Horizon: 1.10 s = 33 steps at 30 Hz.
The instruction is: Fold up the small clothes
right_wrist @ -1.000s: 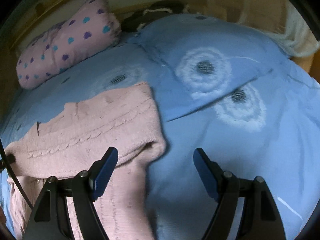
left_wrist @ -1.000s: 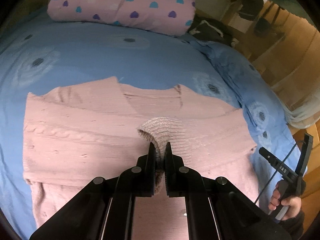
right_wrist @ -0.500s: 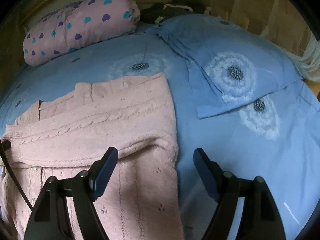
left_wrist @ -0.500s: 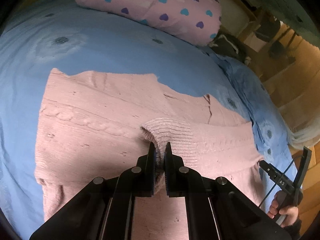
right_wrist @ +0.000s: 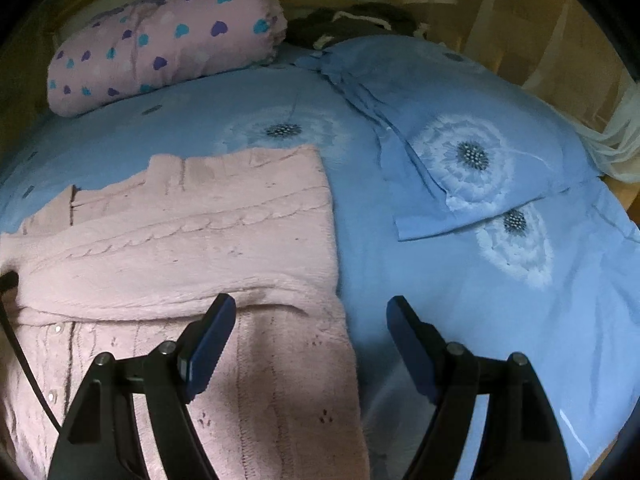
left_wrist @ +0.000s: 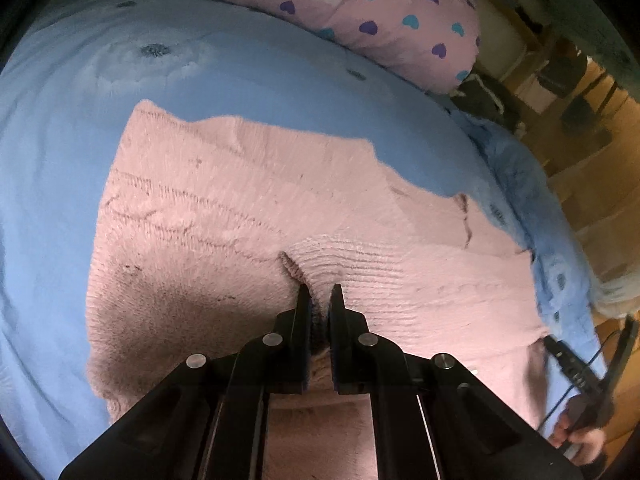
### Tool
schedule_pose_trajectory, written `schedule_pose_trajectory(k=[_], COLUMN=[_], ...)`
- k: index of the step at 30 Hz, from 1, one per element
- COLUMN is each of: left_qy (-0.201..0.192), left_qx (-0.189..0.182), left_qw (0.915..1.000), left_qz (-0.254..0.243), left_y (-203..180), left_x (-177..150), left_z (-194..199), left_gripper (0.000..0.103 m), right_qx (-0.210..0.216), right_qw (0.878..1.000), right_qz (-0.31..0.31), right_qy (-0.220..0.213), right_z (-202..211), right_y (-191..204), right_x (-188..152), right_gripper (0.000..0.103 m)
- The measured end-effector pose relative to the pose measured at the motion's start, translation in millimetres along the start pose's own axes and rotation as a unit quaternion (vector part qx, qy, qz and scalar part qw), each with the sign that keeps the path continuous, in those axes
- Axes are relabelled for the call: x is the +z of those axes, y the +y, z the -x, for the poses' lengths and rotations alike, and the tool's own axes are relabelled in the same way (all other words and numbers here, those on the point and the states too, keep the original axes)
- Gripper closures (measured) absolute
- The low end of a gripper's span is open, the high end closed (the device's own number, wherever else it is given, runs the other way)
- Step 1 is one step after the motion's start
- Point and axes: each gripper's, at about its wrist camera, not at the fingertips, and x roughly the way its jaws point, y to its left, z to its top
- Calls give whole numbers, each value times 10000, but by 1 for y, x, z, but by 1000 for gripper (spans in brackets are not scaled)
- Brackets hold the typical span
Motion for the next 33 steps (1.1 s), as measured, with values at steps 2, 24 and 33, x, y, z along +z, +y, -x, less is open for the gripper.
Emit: schedule_pose_trajectory(k=[2, 24, 33], left_qy=[-33, 308, -597], left_qx=[2, 525, 489], left_qw=[10000, 9968, 9813], left_qz=[8, 519, 1764], left_y=[2, 37, 56], left_x=[-1, 13, -43], left_z=[-1, 12, 55], left_gripper=[103, 103, 103], right_qx=[-58, -86, -348], right_qw=[10000, 9968, 9936], right_qz=[17, 516, 1076], right_qy=[76, 603, 43], right_z=[-3, -16, 5], right_y=[5, 66, 95], right_x=[-1, -13, -22], right_gripper=[22, 21, 17])
